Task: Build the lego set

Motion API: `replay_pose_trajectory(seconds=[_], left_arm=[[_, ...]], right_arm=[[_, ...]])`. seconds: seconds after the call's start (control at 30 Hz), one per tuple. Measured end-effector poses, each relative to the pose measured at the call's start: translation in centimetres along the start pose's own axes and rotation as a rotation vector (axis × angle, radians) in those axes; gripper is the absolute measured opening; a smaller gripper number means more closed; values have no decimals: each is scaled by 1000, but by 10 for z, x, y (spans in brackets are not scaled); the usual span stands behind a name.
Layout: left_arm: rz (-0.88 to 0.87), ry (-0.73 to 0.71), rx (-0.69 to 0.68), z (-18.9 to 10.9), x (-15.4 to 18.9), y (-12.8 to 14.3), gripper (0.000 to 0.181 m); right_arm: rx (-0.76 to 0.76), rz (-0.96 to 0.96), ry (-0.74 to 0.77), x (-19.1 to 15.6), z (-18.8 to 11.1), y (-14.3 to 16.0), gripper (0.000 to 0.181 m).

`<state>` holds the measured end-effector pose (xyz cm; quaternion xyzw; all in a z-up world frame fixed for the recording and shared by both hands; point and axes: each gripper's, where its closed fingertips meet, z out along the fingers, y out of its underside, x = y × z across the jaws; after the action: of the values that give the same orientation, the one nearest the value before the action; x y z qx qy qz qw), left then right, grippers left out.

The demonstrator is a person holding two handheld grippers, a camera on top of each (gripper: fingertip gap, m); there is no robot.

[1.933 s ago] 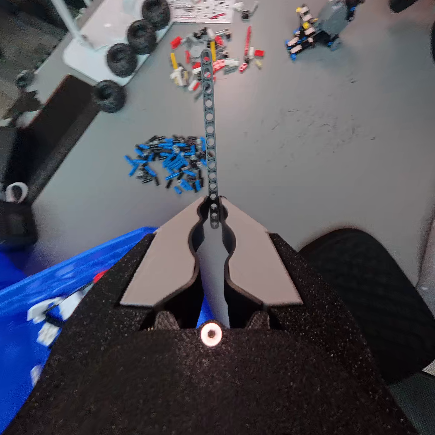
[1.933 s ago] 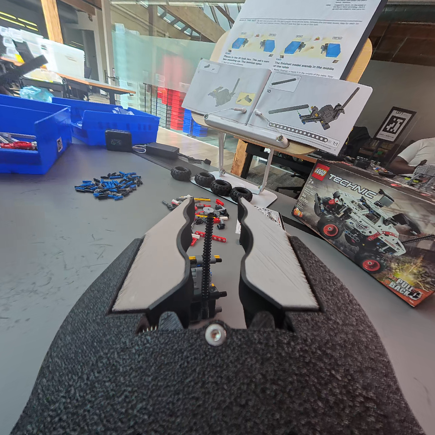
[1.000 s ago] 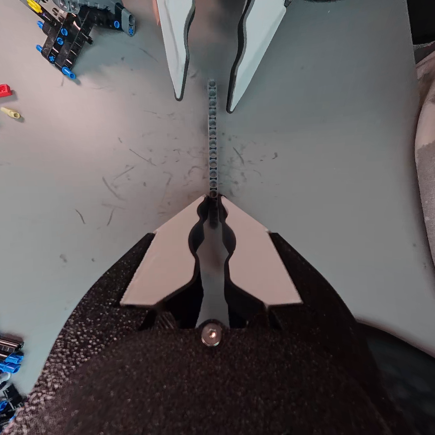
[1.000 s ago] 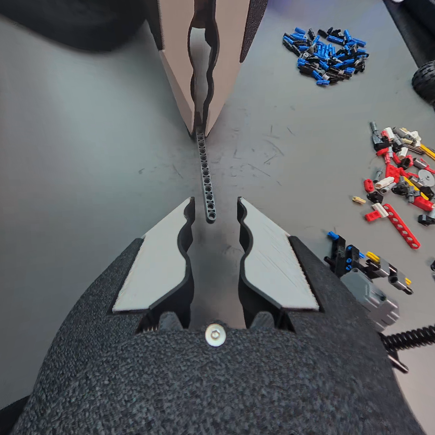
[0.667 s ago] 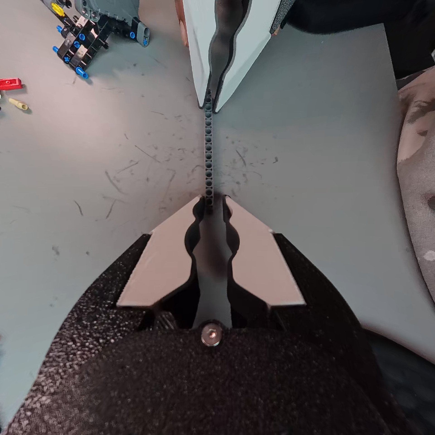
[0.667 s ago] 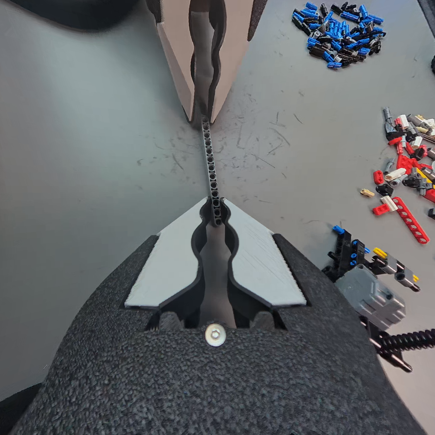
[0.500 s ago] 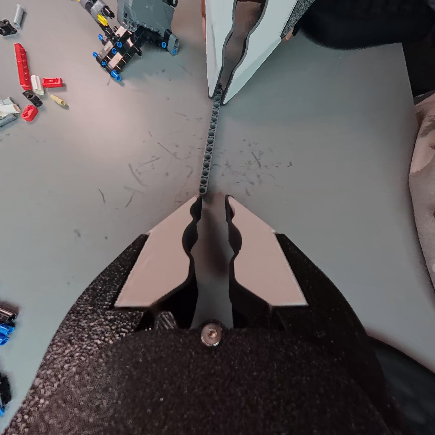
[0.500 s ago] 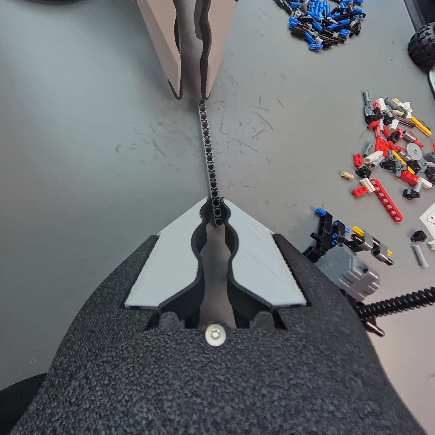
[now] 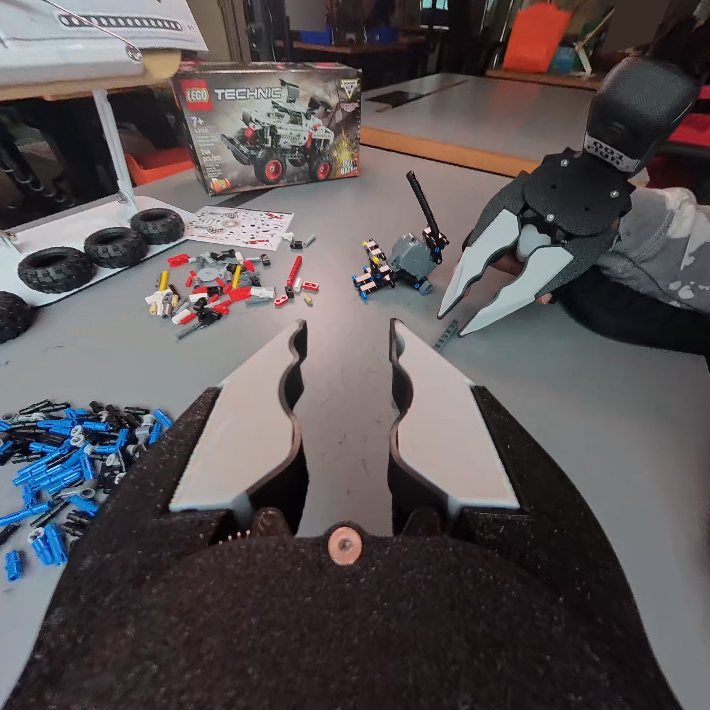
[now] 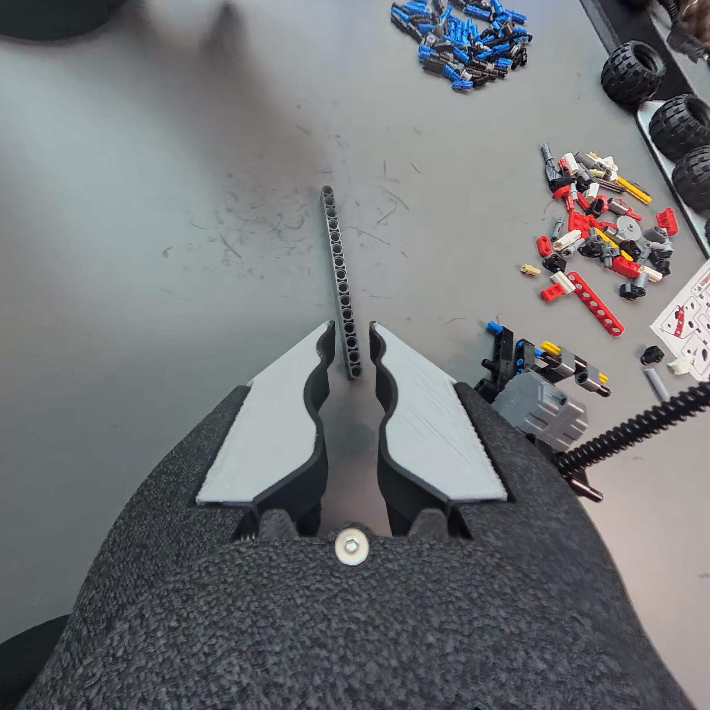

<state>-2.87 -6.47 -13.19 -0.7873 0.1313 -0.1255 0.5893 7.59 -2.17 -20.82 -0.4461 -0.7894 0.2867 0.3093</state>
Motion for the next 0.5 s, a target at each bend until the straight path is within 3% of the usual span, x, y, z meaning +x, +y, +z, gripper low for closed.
replay_pose_trajectory(seconds=[0.03,0.33,0.5], left_arm=[[-8,-17,32,-3,-2,-4,44],[38,-127,172,-23,-20,-21,50],[45,-159,214,-26,-26,-25,47]], right_arm=[[30,15,1,2,-2,-5,20],[441,181,119,42,-53,-65,27],[413,216,374,91,-92,-43,33]])
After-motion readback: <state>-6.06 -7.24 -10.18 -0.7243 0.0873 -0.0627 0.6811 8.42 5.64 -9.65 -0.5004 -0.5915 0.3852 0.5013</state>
